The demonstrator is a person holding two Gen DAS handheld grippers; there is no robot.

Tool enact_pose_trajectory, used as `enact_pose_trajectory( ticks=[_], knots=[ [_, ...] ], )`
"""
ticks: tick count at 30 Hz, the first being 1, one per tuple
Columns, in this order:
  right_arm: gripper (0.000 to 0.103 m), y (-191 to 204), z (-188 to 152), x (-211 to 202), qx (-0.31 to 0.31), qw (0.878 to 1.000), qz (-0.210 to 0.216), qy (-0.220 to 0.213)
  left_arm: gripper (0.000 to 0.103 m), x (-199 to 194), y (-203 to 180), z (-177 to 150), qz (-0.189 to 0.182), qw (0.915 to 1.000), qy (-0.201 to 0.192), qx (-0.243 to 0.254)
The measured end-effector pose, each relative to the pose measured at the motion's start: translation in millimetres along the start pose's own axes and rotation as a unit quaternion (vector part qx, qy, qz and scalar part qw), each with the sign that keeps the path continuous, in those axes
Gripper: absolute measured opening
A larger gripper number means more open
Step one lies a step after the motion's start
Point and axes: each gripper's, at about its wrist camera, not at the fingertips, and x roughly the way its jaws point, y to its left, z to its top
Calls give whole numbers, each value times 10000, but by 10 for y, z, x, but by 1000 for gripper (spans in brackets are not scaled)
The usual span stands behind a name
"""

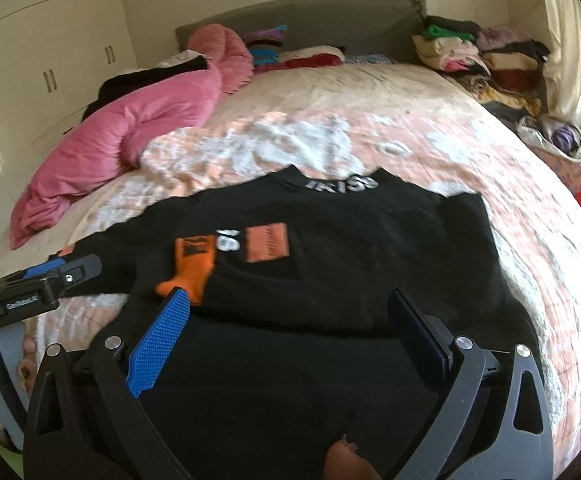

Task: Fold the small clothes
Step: 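Move the left gripper to the other orange-cuffed sleeve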

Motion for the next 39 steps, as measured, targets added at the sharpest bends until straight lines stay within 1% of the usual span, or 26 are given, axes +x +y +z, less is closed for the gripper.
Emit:
enact_pose_trajectory(
  ticks=[11, 20, 28, 32, 39],
  knots=[
    [99, 522, 99, -10, -421, 9987, 280, -13, 93, -169, 585, -56, 326, 9982, -73, -498],
    [99, 903, 163, 7, -671, 9965, 506, 6, 93, -271, 1055, -118, 550, 9938, -95, -957],
    [99, 1185, 138, -7, -921, 9935, 662, 7, 93, -307, 1521, -230, 769, 9869, -12, -1417],
    [99, 1296, 106, -18, -962, 9919, 827, 67, 93, -331, 1719, -285, 922, 9824, -8, -1622],
    [99, 1467, 30, -29, -1142, 9892, 917, 105, 93, -277, 2082, -389, 896, 9710, 81, -2217]
  ],
)
